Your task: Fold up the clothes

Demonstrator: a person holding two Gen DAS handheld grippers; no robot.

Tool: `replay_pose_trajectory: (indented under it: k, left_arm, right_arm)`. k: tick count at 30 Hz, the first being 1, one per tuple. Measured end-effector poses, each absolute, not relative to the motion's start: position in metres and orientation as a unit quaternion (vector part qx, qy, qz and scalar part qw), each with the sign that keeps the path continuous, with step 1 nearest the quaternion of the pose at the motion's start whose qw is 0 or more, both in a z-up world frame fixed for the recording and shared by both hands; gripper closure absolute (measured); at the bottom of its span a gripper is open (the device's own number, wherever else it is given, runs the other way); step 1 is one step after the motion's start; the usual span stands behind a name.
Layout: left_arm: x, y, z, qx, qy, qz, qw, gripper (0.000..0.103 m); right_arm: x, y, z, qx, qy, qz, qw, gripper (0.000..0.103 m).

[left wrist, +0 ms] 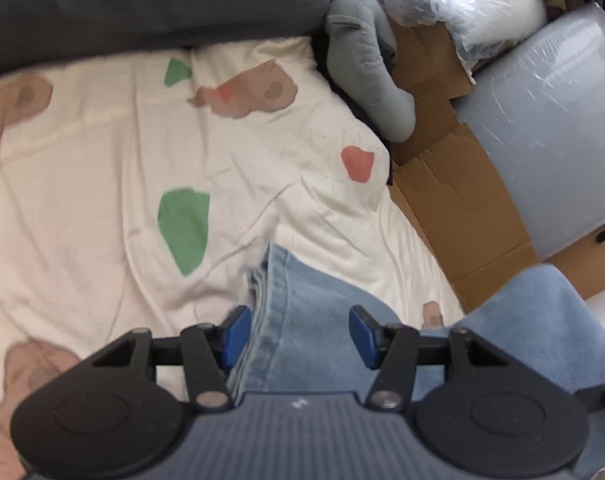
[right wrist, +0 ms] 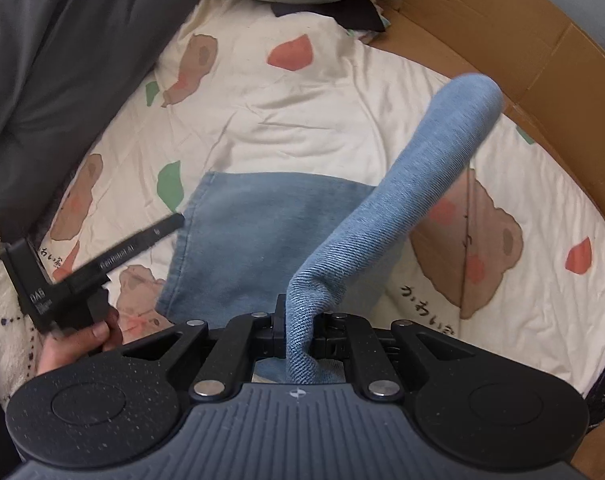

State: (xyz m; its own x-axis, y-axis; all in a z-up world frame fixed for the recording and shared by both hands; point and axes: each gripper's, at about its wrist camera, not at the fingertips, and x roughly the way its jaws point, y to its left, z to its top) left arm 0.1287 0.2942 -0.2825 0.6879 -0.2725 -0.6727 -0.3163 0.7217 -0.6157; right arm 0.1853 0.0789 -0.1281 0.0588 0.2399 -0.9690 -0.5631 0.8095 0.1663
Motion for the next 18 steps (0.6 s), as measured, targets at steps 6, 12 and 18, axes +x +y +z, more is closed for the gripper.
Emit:
replay_pose_trajectory:
  k: [6,12,18]
  left_arm:
    - [0.118,0.304,-0.290,-0.389,0.390,0.024,0.834,0.048]
    - [0.114,0.308,-0.290,-0.386,0.386,0.034,0.837,0.048]
    - [0.104,0.305,-0.296,-0.386,0.392,0.041,0.834,0.054]
  right_arm:
    - [0.173,0.100,-0.139,-0.124,0.624,0.287,0.716,0.097]
    - [0.159,0.125,-0.159,-0.115,0.622,0.303,0.712,0.097]
    - [0.145,0.150,-0.183,-0.120,0.610,0.315,0.717,0.097]
